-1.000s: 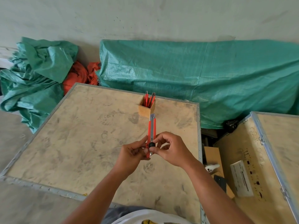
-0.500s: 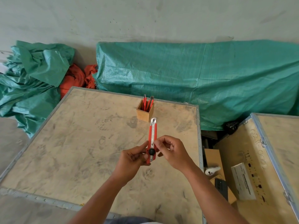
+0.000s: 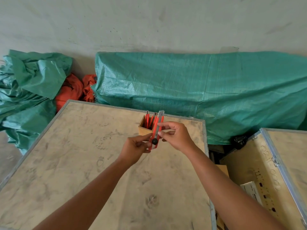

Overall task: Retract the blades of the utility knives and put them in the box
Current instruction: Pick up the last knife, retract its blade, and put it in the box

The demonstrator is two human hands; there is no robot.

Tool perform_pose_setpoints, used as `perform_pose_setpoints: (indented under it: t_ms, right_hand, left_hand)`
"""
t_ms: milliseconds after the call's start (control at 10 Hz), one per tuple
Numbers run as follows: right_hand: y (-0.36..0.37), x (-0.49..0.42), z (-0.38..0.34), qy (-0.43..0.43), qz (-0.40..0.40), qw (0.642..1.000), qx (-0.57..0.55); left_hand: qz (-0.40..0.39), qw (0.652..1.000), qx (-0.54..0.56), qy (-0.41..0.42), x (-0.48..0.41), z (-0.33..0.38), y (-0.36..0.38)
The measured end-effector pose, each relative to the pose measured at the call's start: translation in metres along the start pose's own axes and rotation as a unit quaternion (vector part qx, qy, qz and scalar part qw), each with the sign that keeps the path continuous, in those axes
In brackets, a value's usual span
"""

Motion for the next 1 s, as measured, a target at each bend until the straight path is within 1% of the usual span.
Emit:
perform_pose_setpoints:
  t_ms: [200, 300, 400, 500, 600, 800, 1000]
  right_hand:
    - [-0.002, -0.073, -0.01, -0.026, 0.093, 0.995, 0.033]
    - [0.002, -0.099, -0.002, -0.027, 0.14, 0.989, 0.044]
    - [0.01, -0.113, 0.01, -0.036, 0.171, 0.982, 0.075]
    - [0.025, -0.12, 0.023, -0.048, 0.176, 0.977, 0.112]
    - [0.038, -0.119, 0.033, -0.057, 0.169, 0.974, 0.143]
    - [0.054, -0.114, 0.052, -0.049, 0.148, 0.968, 0.197]
    - [0.05, -0.107, 0.058, -0.034, 0.148, 0.973, 0.176]
  left_hand:
    - [0.024, 0.997, -0.078, 0.009, -0.077, -0.018, -0.02]
    - [0.038, 0.987, -0.154, 0.012, -0.101, -0.029, -0.031]
    - [0.034, 0.972, -0.234, -0.012, -0.117, -0.046, -0.037]
    - [0.012, 0.962, -0.271, -0.044, -0.124, -0.066, -0.035]
    - [-0.002, 0.96, -0.273, -0.064, -0.126, -0.078, -0.031]
    - [-0.015, 0.952, -0.303, -0.04, -0.128, -0.076, -0.027]
    - [-0.011, 0.952, -0.302, -0.037, -0.126, -0.067, -0.024]
Point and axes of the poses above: each hand's wrist, its own x-axis away from the middle knuckle, its own y-axis out of the palm, z = x × y, the point moved 10 cm from there along -x, towards the middle knuckle, and after that the axes turned 12 degrees about y, right-handed, at the moved point
